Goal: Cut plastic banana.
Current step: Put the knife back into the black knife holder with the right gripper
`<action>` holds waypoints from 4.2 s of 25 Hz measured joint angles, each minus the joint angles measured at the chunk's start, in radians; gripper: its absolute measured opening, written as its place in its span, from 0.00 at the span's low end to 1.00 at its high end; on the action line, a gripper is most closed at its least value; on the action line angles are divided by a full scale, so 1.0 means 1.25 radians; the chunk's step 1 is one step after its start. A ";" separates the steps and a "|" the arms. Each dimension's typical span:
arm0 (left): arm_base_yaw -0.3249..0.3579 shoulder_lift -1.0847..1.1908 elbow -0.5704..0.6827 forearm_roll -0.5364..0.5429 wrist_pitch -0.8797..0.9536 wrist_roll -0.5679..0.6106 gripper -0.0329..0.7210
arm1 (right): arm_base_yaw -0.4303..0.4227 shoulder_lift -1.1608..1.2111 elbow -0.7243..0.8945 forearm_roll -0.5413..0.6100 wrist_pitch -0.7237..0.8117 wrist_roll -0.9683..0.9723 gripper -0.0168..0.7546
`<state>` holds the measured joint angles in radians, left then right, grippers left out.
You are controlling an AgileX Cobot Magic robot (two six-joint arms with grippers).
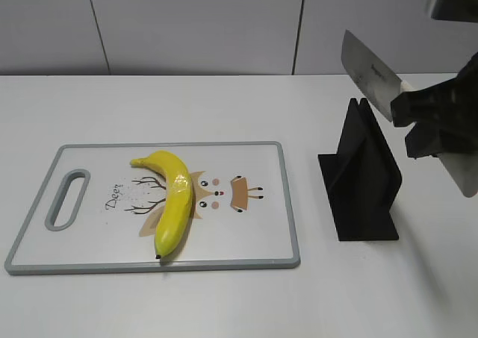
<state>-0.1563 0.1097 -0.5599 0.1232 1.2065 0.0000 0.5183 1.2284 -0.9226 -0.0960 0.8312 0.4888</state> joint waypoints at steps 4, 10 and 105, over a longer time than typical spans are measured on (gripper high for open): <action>0.000 -0.088 0.013 0.026 0.002 -0.004 0.83 | 0.000 0.014 0.000 -0.041 -0.009 0.042 0.23; 0.001 -0.092 0.046 0.037 -0.030 -0.005 0.83 | 0.000 0.058 0.000 -0.060 -0.016 0.060 0.23; 0.001 -0.092 0.076 0.039 -0.101 -0.005 0.75 | 0.000 -0.833 0.402 0.130 0.090 -0.441 0.76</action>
<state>-0.1552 -0.0056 -0.4645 0.1720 1.0797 -0.0062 0.5183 0.1875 -0.4207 0.0663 0.9441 -0.0622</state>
